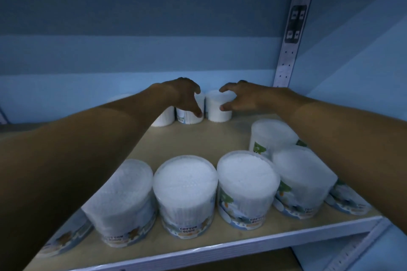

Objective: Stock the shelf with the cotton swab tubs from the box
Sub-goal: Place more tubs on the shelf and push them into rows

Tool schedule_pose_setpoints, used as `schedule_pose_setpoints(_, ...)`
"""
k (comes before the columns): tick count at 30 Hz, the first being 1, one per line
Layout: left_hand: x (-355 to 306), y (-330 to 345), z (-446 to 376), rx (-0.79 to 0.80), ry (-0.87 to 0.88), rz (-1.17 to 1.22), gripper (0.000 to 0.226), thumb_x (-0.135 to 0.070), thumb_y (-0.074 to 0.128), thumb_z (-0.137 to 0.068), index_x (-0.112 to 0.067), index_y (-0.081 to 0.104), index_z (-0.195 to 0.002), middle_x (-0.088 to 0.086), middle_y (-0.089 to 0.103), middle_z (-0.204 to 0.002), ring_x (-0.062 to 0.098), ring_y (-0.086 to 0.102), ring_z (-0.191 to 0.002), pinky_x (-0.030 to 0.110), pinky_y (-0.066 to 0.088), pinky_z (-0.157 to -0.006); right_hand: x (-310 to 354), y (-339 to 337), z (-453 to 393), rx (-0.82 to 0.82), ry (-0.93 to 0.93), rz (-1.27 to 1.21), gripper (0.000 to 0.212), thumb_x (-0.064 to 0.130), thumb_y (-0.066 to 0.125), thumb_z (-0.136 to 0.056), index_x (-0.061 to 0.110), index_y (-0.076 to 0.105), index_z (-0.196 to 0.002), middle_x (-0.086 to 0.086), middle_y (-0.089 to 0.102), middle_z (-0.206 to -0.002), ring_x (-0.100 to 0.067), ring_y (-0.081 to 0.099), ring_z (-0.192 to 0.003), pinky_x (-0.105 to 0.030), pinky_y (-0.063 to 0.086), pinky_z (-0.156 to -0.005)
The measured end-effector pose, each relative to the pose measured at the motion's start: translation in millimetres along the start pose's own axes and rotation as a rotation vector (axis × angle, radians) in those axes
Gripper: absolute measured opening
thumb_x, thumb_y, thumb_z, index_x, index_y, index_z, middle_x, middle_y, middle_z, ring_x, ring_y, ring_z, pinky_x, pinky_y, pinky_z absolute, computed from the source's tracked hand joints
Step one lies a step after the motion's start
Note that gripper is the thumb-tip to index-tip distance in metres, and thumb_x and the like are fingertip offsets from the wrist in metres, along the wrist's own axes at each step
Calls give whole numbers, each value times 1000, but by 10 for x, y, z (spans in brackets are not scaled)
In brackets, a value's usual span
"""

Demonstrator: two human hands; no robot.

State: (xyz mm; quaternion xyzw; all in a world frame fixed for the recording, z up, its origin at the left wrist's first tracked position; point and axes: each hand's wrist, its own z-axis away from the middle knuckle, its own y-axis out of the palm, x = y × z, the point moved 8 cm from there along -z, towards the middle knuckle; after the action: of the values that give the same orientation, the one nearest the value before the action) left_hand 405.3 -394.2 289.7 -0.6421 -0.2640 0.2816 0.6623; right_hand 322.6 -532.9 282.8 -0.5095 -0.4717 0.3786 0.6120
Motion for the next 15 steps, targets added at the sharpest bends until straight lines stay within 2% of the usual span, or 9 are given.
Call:
schedule_pose_setpoints(7, 213, 163, -359, 43, -58, -48, 92, -64, 68, -79, -30, 28, -154, -1, 25, -161, 23, 29, -146, 43, 31, -116, 24, 105, -487, 7, 72, 83, 89, 59, 62, -88, 32, 13, -157, -7, 14, -161, -35, 31, -143, -50, 35, -112)
schedule_pose_setpoints(10, 244, 198, -501, 37, -61, -40, 93, -65, 66, -80, -29, 26, -155, -1, 26, -161, 23, 29, -146, 44, 31, -116, 35, 162, -611, 17, 74, 127, 92, 59, 62, -87, 31, 11, -158, -8, 13, -161, -36, 30, -144, -51, 35, -112)
schedule_pose_setpoints(15, 197, 210, -636, 8, -29, -48, 91, -56, 75, -77, -26, 32, -153, 2, 36, -152, 26, 40, -138, 41, 40, -109, 19, 237, -741, 49, 77, 173, 90, 63, 59, -87, 34, 12, -158, -7, 17, -162, -36, 31, -144, -52, 35, -112)
